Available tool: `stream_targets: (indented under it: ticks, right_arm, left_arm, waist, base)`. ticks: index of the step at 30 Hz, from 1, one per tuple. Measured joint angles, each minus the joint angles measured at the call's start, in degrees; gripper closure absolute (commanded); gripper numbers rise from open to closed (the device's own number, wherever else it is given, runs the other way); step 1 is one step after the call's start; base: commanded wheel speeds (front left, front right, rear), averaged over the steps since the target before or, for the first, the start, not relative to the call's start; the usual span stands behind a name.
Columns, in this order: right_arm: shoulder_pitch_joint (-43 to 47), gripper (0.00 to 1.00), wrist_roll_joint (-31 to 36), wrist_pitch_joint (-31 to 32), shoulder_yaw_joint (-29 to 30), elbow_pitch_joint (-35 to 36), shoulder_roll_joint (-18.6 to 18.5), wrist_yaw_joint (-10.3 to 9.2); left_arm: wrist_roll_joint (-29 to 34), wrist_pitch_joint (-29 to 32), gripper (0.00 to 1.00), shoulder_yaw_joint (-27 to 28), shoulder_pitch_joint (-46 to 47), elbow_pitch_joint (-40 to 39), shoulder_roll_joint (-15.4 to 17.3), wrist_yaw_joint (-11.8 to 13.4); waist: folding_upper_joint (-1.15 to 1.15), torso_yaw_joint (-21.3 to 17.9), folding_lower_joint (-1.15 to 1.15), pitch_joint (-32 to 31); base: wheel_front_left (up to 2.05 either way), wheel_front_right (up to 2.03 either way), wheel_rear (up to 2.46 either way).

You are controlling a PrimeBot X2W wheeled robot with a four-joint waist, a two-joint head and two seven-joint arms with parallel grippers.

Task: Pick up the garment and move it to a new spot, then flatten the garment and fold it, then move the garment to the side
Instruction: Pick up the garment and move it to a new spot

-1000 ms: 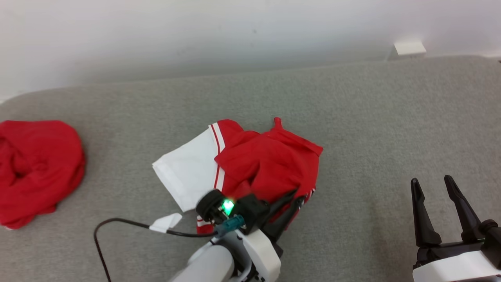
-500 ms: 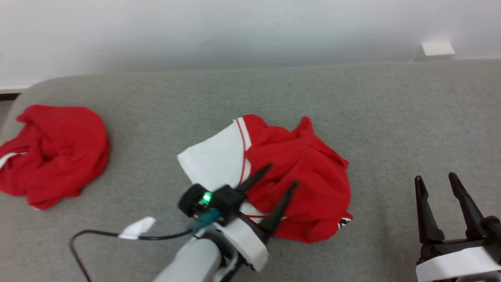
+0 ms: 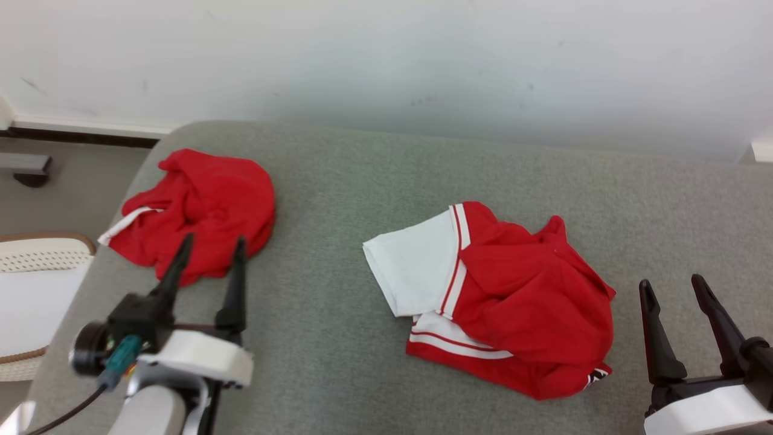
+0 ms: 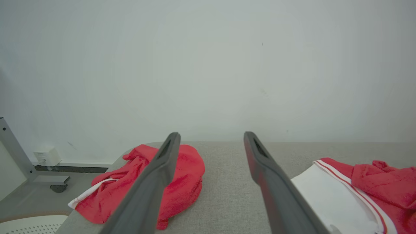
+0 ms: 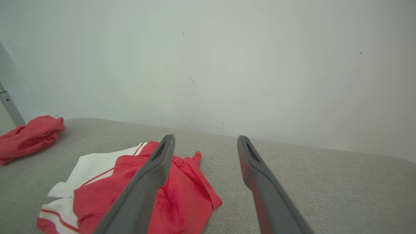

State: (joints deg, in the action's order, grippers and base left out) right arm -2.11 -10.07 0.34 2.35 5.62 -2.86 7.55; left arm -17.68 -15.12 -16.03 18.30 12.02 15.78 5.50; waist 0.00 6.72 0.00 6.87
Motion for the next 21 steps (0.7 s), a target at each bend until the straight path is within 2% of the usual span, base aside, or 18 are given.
stream_targets:
  ticks: [6, 21]
  right_arm:
    - [1.5, 0.0, -0.1, 0.7, 0.0, 0.1, 0.0, 0.0]
    - [7.4, 0.0, -2.5, 1.6, 1.3, 0.7, 0.0, 0.0]
  left_arm:
    - [0.0, 0.0, 0.0, 3.3, -5.6, -1.5, 1.1, 0.4]
    - [1.1, 0.0, 0.0, 2.3, -11.8, -1.5, 0.3, -0.2]
  waist:
    - [0.0, 1.2, 0.0, -2.6]
    - [0.0, -0.2, 0.0, -7.4]
  base:
    - [0.0, 0.0, 0.0]
    - [0.0, 0.0, 0.0]
